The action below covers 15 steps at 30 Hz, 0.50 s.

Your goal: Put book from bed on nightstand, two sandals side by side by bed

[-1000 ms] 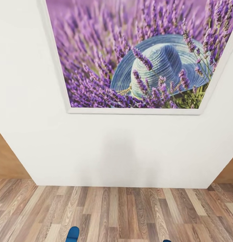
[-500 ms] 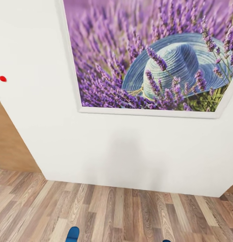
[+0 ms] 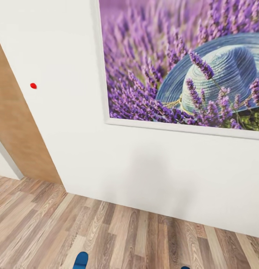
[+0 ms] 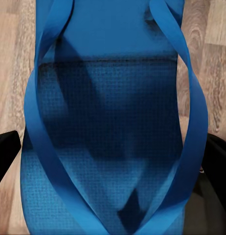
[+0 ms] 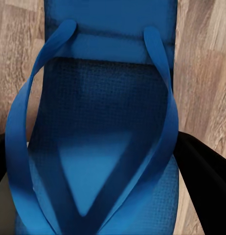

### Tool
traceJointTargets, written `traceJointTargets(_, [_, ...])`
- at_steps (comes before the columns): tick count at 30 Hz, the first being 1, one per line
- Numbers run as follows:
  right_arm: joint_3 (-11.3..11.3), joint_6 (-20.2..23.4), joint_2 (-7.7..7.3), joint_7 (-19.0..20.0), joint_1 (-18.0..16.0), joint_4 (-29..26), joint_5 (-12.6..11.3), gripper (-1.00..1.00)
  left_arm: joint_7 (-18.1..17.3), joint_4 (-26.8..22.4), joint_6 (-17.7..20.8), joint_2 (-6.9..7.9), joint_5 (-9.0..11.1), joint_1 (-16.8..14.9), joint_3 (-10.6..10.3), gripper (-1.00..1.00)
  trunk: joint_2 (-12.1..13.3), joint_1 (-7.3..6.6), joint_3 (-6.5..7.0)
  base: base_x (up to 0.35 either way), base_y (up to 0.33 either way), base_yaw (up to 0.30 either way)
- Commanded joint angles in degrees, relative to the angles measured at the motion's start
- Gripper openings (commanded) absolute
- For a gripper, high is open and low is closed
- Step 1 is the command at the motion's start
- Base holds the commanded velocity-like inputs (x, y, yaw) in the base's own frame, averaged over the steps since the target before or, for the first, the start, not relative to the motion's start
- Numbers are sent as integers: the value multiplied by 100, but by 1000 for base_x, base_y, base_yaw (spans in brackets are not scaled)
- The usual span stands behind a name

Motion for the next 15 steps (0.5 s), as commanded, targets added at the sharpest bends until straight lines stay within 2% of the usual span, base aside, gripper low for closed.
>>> traceJointTargets(1, [47,-21,-1,-11,-3,1,-70,-100,25,2,-23,1,40,-6,-50,-100,-11,3,-12,11,0,278])
traceJointTargets(15, [51,-23,0,-11,1,1,-70,-100,25,2,-209,-5,31,37,-54,-100,-11,3,-46,2,0,276])
